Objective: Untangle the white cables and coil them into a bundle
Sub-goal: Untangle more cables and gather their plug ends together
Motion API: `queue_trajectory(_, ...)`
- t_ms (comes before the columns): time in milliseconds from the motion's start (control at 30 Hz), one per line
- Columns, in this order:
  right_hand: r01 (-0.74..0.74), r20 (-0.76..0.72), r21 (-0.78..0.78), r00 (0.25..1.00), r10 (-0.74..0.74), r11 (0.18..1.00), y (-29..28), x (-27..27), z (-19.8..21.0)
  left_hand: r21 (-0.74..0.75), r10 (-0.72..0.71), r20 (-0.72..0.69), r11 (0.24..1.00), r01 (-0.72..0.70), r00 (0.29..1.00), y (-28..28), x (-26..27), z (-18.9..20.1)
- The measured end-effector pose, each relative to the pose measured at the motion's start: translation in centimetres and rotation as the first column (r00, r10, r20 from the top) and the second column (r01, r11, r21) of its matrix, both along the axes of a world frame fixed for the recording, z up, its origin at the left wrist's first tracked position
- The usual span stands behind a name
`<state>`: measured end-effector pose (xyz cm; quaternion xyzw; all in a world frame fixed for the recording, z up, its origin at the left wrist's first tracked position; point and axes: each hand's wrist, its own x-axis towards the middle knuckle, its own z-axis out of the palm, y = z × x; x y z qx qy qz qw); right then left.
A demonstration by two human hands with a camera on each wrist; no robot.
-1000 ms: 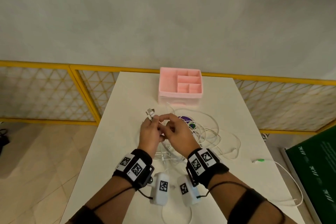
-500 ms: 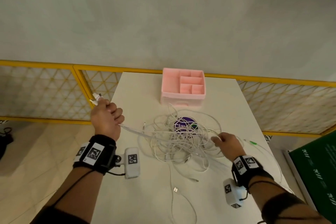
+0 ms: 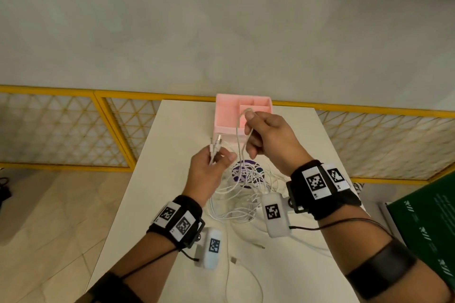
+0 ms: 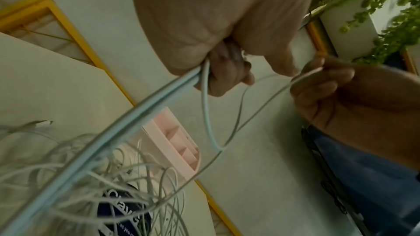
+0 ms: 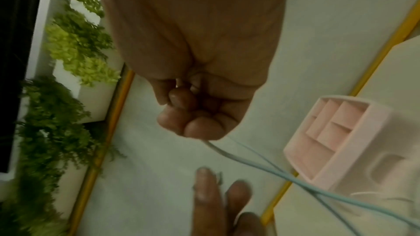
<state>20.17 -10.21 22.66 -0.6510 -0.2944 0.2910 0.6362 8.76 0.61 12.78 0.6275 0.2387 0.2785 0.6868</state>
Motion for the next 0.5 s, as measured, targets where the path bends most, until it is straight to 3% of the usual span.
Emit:
queue_trajectory(167, -0.039, -0.015, 0.109, 0.999, 0.041, 0.993, 0.1, -0.6, 0.2, 0.055, -0.099, -0.016, 0.994, 0.100, 0.995, -0.9, 0.6, -0.2)
queue_trajectory(300, 0.012, -0.048, 0.149, 0.999, -0.004, 0.989, -0.6, -0.2, -2.3, 0.066, -0.116, -0.033, 0.991, 0.118, 0.993, -1.2, 0.5, 0.8)
queue_trajectory(400, 0.074, 0.022, 0.055, 0.997, -0.076, 0.996, -1.4, -0.4, -6.2, -0.036, -0.040, -0.005, 0.999, 0.039, 0.999, -0.5, 0.5, 1.7)
queue_trajectory(500, -0.010, 0.112, -0.170, 0.993, 0.029, 0.985, -2.0, -0.9, -10.9, -0.154, 0.006, 0.061, 0.988, 0.003, 0.998, 0.1, 0.7, 3.0)
